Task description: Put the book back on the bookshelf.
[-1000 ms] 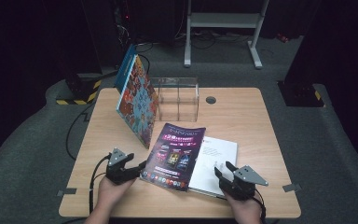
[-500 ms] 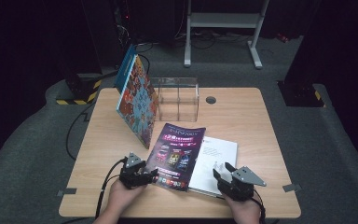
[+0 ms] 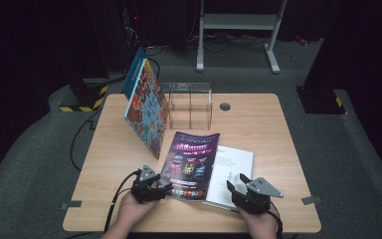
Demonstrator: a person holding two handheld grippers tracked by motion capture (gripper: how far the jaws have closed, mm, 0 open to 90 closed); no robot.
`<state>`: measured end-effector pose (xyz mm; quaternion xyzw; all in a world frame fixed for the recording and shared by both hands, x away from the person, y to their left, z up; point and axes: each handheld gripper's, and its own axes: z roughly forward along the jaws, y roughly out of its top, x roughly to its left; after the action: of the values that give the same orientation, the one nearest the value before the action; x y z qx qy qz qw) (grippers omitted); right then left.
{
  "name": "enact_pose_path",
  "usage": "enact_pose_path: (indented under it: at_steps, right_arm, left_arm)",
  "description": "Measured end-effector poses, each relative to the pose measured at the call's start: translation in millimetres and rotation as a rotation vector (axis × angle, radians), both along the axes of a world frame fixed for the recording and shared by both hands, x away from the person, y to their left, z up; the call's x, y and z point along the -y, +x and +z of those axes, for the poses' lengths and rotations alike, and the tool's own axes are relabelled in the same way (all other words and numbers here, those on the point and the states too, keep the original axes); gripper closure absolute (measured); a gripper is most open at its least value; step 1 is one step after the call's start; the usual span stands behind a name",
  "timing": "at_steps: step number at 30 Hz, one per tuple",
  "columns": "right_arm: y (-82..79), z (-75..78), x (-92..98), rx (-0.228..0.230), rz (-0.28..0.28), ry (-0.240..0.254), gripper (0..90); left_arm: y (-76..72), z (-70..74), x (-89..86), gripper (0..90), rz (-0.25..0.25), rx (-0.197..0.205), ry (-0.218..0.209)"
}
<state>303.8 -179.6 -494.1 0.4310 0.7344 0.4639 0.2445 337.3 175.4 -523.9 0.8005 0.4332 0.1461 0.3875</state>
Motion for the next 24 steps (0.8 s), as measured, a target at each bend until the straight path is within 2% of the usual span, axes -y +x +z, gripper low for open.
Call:
enact_pose_path:
  at_steps: [8,10,15,16,24]
  right_arm:
    - [0.0,2.5,-0.6,-0.013,0.002,0.022,42.7]
    - [0.3,3.6,-1.7,-0.009,0.008,0.023,42.3]
    - [1.4,6.3,-4.3,-0.007,0.009,0.027,41.3]
    - [1.7,7.6,-4.5,-0.007,0.007,0.033,41.0]
    - [8.3,18.2,-10.4,-0.006,0.010,0.065,37.6]
  left_arm:
    - [2.3,0.3,9.2,35.2,-0.017,0.015,0.017]
    - [2.2,0.2,11.6,35.3,-0.019,0.011,0.010]
    - [3.7,1.0,22.8,35.2,-0.051,0.042,0.041]
    - [3.5,0.4,24.7,35.5,-0.054,0.043,0.031]
    - [5.0,0.5,28.9,36.2,-0.080,0.047,0.034]
